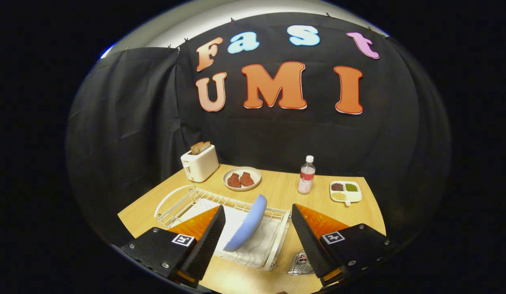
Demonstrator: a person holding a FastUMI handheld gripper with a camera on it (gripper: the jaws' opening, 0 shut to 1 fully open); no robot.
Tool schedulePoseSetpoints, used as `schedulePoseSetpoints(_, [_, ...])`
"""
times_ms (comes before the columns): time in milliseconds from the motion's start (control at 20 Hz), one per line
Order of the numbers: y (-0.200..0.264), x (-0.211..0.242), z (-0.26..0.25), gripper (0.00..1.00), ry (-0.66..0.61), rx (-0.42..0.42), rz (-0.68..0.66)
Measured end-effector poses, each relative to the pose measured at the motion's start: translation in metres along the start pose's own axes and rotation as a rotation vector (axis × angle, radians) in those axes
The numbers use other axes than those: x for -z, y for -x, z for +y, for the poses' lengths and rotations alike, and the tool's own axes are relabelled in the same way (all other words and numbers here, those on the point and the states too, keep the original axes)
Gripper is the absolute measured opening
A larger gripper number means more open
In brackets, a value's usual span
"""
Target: Take the plate from the dish rack, then take the spoon from the basket and place it into the plate.
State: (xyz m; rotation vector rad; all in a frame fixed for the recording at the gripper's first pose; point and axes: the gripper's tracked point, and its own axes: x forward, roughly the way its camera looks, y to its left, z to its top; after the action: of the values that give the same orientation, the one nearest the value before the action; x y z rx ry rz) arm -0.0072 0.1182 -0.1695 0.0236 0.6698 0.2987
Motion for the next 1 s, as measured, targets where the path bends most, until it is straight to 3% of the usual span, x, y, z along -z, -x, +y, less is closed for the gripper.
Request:
schedulePoseSetpoints(250, [-0.043, 0.033, 0.005, 0.94, -0.062, 0.005, 0.205])
schedulePoseSetpoints(600, [-0.092, 0.062, 0.02, 0.81, -0.114, 0.024, 0.442])
schedulePoseSetpoints(750, [-0.105, 0.077, 0.021, 0.66, -0.116, 0.064, 0.532])
schedulePoseSetpoints(1000, [-0.113, 0.1, 0.018, 0.5, -0.065, 0.149, 0.632])
